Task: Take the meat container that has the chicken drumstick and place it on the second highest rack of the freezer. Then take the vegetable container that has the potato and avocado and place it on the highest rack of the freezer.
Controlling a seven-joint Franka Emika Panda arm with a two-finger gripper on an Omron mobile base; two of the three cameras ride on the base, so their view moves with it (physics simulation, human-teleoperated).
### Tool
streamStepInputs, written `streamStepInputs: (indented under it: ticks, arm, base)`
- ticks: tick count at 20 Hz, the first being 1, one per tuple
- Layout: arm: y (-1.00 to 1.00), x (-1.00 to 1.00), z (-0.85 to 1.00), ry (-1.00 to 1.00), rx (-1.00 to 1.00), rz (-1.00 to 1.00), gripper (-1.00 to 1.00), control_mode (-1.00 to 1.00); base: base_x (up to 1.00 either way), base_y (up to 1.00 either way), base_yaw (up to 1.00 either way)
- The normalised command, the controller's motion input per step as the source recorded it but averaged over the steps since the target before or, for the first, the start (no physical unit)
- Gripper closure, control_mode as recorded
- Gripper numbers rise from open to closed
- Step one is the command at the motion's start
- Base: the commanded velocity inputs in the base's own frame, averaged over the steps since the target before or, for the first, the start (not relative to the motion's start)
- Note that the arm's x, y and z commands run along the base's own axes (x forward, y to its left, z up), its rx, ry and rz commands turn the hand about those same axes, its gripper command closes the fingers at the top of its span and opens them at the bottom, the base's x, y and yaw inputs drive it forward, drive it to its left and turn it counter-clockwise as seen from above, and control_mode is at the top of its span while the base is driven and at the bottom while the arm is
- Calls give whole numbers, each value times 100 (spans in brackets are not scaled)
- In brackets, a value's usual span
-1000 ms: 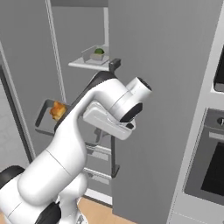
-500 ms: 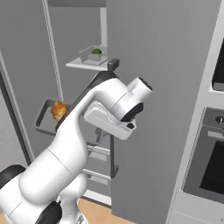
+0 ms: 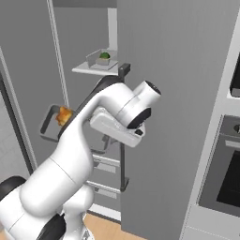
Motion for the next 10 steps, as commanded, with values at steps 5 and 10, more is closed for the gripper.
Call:
streamStepInputs:
  ticks: [5,10]
  arm:
    - [9,64,-17,0,0,-36,100,-100]
    - [52,60,-18,5,0,-50,100,-100]
  base:
    - [0,0,0]
    - [0,0,0]
